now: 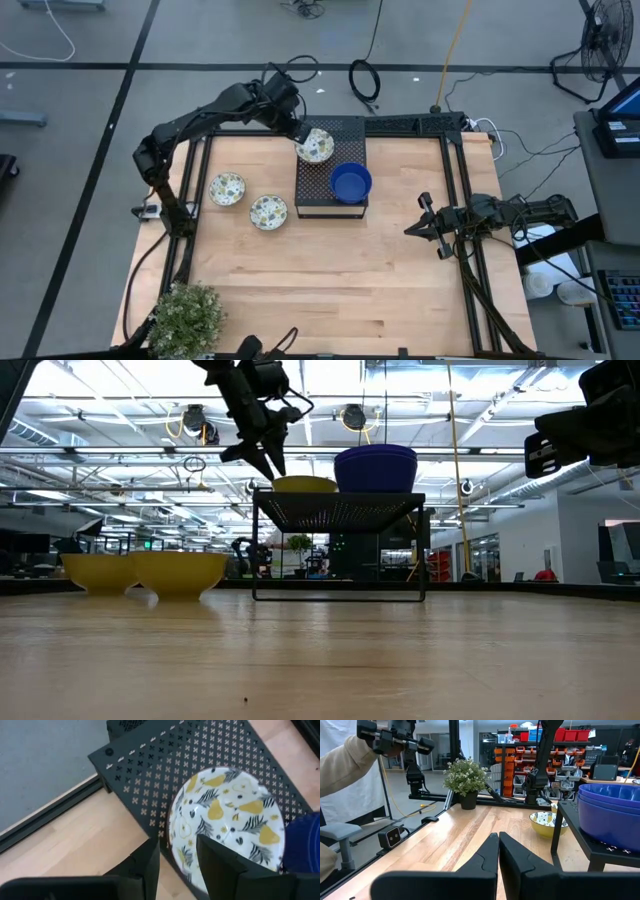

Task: Pick & Place Mini bowls
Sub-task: Stack the top white bowl on the white bowl on the shelf

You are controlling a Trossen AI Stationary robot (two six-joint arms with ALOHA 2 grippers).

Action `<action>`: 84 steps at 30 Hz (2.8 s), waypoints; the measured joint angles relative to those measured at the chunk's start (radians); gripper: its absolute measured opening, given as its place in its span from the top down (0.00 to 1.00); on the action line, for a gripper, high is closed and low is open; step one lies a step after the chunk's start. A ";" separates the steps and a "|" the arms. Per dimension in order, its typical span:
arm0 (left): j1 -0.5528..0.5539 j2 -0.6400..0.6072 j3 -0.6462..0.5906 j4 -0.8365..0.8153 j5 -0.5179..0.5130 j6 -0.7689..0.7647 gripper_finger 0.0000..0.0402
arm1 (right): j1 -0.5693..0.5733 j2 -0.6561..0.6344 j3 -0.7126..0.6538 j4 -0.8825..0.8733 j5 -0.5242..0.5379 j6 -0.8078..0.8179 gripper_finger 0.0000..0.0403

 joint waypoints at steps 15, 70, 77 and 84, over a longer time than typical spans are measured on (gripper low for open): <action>-0.045 -0.097 0.000 -0.330 -0.153 0.049 0.67 | 0.000 0.000 0.000 0.000 0.000 0.000 1.00; -0.201 -0.782 -0.971 -0.218 -0.139 -0.218 0.67 | 0.000 0.000 0.000 0.000 0.000 0.000 1.00; -0.084 -0.782 -0.971 -0.250 -0.205 -0.221 0.67 | 0.000 0.000 0.000 0.000 0.000 0.000 1.00; 0.063 -0.782 -0.971 -0.238 -0.233 -0.188 0.67 | 0.000 0.000 0.000 0.000 0.000 0.000 1.00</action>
